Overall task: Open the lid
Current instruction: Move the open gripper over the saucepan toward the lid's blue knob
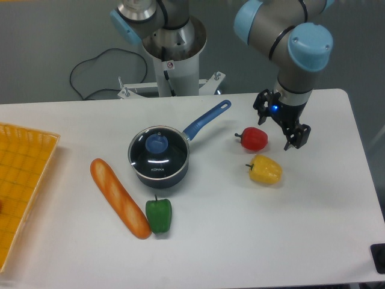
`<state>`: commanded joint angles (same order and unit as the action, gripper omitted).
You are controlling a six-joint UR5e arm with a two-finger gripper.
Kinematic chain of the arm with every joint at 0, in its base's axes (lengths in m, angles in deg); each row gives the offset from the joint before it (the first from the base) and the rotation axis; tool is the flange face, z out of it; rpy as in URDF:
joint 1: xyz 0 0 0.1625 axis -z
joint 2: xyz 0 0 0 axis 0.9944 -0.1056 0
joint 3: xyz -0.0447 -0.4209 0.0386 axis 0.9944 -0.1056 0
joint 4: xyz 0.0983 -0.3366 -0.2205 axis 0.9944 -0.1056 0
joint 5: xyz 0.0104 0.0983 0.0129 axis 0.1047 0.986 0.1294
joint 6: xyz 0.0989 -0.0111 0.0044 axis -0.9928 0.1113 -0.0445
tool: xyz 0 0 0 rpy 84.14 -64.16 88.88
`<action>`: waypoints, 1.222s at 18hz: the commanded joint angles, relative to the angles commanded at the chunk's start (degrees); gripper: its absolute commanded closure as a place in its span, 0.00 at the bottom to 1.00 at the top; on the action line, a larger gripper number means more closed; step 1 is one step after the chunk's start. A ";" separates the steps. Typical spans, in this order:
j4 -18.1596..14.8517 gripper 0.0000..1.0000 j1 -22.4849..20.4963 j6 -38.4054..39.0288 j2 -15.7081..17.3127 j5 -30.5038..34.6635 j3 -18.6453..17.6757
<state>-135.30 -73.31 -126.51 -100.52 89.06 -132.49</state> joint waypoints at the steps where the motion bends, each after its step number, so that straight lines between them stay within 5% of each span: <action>1: 0.26 0.00 0.36 0.18 -0.35 0.09 0.17; 6: 1.24 0.00 2.29 0.70 -0.27 0.61 0.35; 13: -1.32 0.00 6.59 22.13 0.00 -0.09 -0.35; 22: -0.88 0.00 11.86 34.89 2.54 -1.49 -2.28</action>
<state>-136.18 -61.44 -91.62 -97.98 87.56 -134.77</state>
